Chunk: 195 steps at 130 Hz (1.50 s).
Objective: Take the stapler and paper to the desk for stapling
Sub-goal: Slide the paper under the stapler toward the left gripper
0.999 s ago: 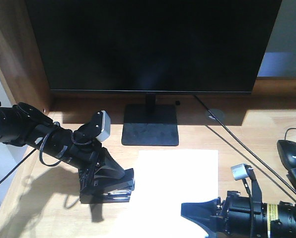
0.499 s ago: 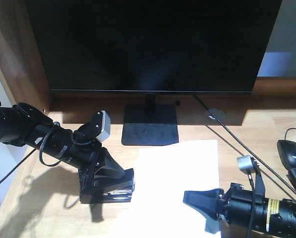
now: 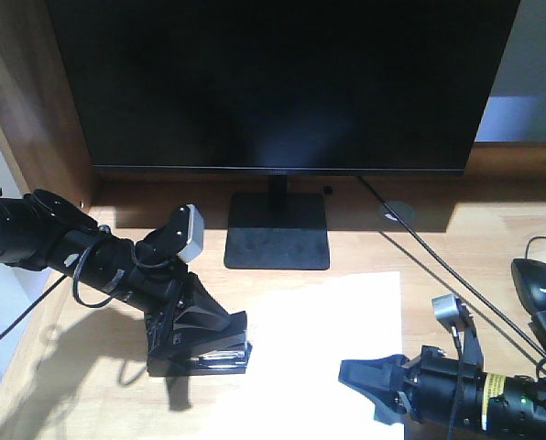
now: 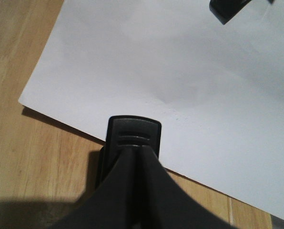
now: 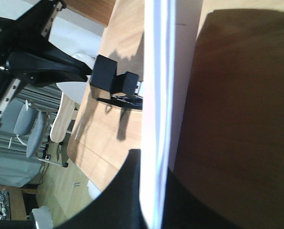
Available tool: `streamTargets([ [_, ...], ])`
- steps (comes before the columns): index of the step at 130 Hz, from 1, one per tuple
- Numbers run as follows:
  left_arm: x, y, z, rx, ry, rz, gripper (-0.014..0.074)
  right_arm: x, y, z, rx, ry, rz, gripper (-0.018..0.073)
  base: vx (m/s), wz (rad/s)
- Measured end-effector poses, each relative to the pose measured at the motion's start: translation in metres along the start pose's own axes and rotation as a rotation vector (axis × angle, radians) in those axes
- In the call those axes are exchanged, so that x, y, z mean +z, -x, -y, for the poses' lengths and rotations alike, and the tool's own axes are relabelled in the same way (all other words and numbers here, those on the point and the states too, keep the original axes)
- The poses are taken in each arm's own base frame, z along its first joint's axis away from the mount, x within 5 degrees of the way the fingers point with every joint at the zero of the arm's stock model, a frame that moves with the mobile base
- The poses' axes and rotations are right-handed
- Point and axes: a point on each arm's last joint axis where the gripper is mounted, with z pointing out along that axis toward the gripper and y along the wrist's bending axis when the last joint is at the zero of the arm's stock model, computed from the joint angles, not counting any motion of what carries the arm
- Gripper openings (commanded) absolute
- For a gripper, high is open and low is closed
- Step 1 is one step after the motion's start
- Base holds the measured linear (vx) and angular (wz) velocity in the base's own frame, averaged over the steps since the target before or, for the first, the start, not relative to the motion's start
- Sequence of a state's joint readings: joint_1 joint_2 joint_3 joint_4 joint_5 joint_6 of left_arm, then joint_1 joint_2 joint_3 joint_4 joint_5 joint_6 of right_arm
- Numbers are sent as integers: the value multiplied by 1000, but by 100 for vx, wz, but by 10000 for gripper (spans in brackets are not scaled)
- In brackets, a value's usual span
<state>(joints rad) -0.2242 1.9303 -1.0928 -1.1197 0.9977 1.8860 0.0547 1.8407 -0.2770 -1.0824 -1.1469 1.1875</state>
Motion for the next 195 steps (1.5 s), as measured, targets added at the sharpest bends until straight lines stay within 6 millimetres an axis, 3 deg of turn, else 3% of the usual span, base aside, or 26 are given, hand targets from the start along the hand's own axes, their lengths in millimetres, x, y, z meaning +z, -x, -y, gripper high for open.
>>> streamTargets([
  [53,0,0,0,0,0,0,-6,15,-9,-8,-29,9,-18,-3,0,0],
  [84,0,0,0,0,0,0,-6,21,1,-10,-63,24,4,-3,0,0],
  [129,0,0,0,0,0,0,-6,22,-2,-12,-145,48,-42,-3,0,0],
  [160,0,0,0,0,0,0,-6,17,3,-25,-252,83,-26,-3,0,0],
  [195,0,0,0,0,0,0,-6,22,6,-16,-127,54,-4,-3,0,0],
])
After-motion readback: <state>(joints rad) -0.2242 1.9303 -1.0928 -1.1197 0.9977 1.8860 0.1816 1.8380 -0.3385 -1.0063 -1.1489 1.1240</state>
